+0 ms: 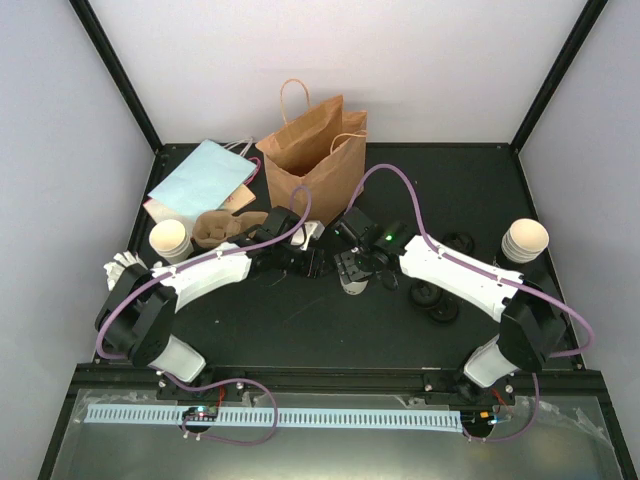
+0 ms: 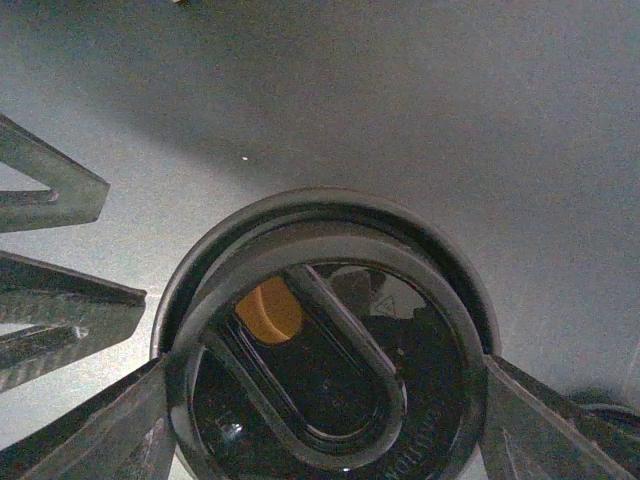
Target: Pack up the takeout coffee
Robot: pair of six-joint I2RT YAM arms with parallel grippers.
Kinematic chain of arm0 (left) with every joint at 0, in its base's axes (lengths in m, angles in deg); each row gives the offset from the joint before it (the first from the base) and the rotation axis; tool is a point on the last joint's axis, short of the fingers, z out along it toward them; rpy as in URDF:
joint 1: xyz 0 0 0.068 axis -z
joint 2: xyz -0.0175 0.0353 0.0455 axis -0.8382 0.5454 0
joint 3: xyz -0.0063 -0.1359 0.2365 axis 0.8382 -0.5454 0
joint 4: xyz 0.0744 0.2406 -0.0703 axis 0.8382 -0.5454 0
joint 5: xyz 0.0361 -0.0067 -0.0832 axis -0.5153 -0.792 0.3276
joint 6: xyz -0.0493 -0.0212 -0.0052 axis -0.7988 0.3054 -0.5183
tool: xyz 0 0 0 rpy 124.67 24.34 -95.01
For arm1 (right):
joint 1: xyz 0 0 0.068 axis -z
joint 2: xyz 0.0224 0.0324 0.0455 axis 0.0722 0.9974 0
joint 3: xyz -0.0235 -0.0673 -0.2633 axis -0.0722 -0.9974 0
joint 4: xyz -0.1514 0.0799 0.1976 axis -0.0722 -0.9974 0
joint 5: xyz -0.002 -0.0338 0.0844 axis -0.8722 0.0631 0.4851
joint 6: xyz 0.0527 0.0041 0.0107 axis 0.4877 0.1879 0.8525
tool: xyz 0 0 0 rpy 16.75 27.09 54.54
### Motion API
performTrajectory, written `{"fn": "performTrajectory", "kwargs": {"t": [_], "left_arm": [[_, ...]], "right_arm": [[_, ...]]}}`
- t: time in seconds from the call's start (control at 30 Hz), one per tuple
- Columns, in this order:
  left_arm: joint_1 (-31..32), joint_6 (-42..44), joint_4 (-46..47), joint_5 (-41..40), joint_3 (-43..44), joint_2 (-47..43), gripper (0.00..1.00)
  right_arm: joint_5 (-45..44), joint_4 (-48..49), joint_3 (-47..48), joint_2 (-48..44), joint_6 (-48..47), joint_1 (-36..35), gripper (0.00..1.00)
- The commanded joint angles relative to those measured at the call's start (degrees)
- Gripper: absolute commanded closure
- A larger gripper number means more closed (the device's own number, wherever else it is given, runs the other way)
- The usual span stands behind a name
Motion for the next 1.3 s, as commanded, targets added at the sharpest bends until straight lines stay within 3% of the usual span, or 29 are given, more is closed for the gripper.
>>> {"fn": "performTrajectory", "kwargs": {"t": [0.0,0.73,1.03,1.27], "left_arm": [[-0.35,0.48,0.93,1.19,2.13,1.19,0.46],[-0.4,-0.15,2.1,1.74,1.92,2.6,0.46],[-0.42,0.02,2.19,1.77,1.5,2.64,0.46],[-0.35,-0.09,2.32,1.91,1.47,2.64,0.46]], "right_arm": [[1.09,3.35,-2.15,-2.86,0.78,-0.3,0.21],[-0.2,6.6,-4.81,-8.41,-0.3,-0.26,0.21],[-1.03,14.29,-10.62,-16.32,-0.49,-0.24,0.21],[1.09,16.77,-14.51,-16.48,-3.39,-0.24,0.2]]}}
